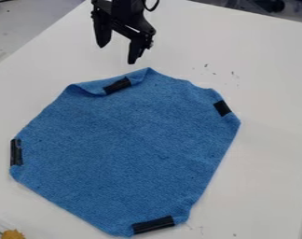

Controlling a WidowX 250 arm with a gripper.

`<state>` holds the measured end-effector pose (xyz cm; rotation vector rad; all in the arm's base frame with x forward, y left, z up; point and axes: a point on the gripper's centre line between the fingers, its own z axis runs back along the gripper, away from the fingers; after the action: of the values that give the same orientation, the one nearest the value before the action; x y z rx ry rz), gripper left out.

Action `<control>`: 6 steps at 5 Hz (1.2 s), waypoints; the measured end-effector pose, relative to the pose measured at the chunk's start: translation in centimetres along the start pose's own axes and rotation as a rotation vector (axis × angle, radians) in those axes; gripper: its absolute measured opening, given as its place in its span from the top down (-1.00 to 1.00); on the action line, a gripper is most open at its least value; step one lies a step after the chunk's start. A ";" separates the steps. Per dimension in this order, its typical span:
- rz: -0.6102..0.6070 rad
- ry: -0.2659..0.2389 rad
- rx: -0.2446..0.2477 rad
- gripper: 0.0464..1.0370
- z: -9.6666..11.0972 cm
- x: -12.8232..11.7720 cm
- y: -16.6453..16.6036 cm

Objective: Fold the cloth from bottom left to the top right

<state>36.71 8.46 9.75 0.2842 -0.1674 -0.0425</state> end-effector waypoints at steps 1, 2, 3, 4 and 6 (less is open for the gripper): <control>0.003 0.033 -0.014 -0.92 -1.1 -0.5 -0.5; 0.079 0.060 -0.047 -0.92 -1.5 -2.0 -0.6; 0.204 0.088 -0.033 -0.92 -0.4 -4.6 0.7; 0.291 0.148 -0.036 -0.92 -1.3 -8.0 1.9; 0.434 0.189 0.001 -0.92 -3.8 -14.3 3.1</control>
<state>23.28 13.44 4.81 0.2465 -0.0382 0.4135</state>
